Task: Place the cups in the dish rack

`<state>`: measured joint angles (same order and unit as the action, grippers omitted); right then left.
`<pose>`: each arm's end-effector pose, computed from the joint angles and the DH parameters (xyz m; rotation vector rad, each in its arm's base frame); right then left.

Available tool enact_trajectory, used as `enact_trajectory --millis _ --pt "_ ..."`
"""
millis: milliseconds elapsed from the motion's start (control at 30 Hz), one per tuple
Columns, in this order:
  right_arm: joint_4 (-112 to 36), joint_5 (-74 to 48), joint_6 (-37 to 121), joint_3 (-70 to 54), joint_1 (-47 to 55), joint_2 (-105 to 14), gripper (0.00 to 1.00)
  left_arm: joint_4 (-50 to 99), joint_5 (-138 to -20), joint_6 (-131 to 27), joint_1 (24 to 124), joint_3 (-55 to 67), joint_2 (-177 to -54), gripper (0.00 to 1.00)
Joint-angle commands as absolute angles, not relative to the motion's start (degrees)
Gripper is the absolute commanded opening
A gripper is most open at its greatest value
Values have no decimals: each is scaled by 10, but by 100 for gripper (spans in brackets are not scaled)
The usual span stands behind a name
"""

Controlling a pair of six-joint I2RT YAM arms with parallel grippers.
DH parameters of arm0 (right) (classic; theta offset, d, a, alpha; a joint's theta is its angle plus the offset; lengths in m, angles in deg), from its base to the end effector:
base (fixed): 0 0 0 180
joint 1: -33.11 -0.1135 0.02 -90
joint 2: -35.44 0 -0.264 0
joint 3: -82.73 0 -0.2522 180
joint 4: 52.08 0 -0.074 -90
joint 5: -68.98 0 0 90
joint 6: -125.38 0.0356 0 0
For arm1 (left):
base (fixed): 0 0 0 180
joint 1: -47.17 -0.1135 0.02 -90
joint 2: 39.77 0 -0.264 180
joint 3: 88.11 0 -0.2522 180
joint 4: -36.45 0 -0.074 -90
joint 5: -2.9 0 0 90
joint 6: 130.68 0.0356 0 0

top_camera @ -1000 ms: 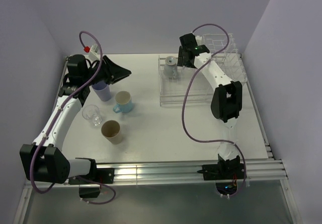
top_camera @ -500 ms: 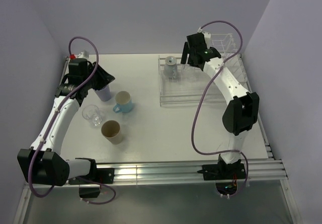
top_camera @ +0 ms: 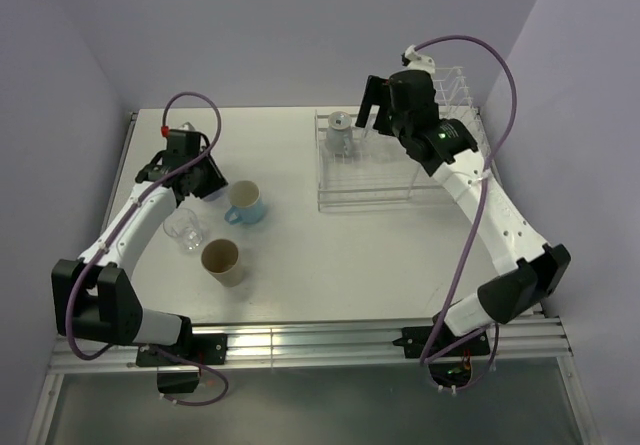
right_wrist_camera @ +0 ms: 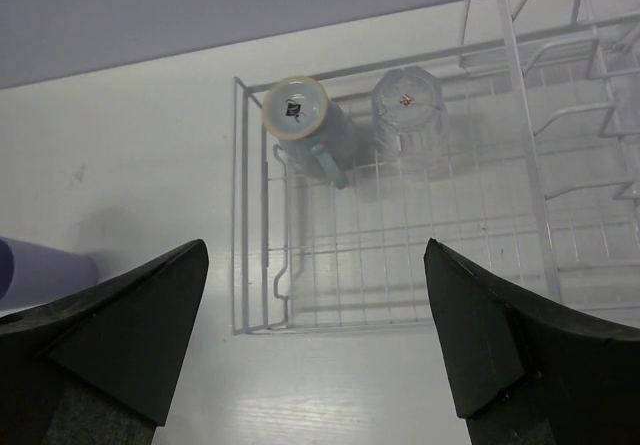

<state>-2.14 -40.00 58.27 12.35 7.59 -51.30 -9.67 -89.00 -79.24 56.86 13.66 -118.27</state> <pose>0.3057 0.1331 0.4261 0.1595 2.0148 0.1980 0.2911 -0.0485 0.2917 -0.6163 2.3301 -0.3576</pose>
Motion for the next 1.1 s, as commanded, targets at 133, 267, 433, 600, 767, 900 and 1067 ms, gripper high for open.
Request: enact_trajectory --millis 133,267,433,600,767,900,1067 --pt "-57 -395 586 76 63 -424 97 -93 -941 -786 603 141 -1219 35" --pt "-57 -392 584 68 62 -409 98 -103 -956 -786 612 133 -1237 34" --pt "-62 -391 584 58 63 -401 98 -117 -982 -783 625 126 -1248 36" --pt "-67 -389 584 50 63 -397 98 -118 -987 -785 635 130 -1264 35" --pt "-71 -383 584 40 63 -394 98 -123 -998 -784 645 127 -1283 33" --pt "-79 -380 585 29 63 -389 99 -121 -996 -787 648 126 -1292 30" --pt "-83 -377 585 21 63 -384 98 -121 -989 -787 649 124 -1299 3"
